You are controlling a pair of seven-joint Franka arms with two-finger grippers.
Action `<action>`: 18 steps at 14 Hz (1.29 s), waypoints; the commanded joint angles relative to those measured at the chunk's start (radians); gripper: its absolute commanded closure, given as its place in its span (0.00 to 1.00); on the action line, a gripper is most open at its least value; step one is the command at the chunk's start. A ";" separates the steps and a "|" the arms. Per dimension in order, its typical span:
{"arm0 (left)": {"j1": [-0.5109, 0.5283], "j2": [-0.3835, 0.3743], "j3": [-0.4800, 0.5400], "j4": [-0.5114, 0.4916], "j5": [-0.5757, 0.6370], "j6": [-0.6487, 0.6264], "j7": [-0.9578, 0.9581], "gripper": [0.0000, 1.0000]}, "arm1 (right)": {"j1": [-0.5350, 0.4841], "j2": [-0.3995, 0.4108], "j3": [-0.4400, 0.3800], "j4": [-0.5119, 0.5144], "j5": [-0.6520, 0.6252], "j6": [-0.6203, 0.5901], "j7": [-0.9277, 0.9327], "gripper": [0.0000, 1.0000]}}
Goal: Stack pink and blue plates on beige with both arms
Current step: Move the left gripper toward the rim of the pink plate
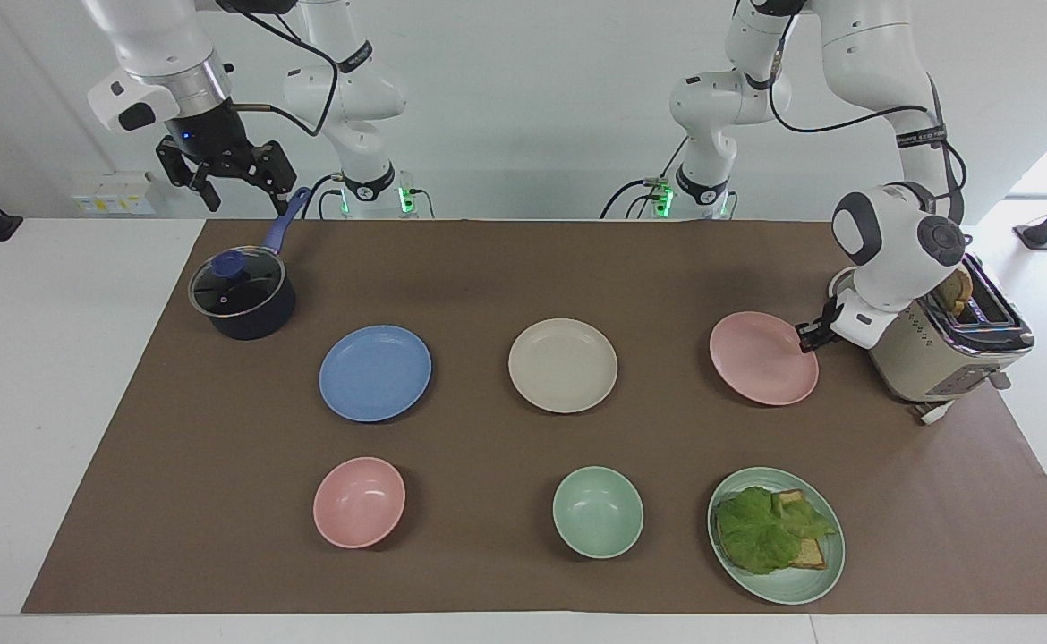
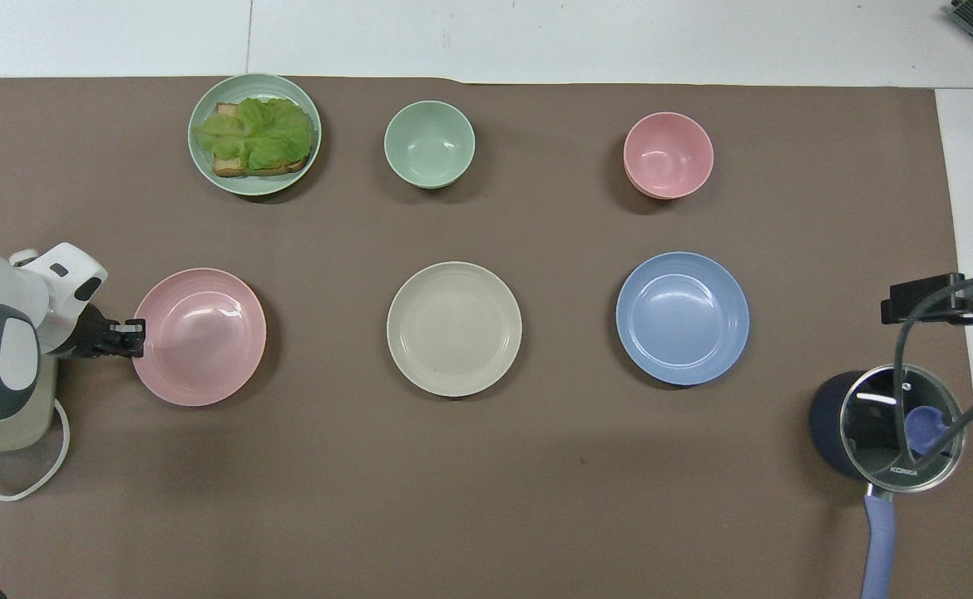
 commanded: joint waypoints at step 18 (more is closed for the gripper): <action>-0.345 -0.052 -0.027 0.163 -0.194 -0.198 -0.397 1.00 | 0.018 -0.019 -0.032 -0.030 0.010 0.014 0.008 0.00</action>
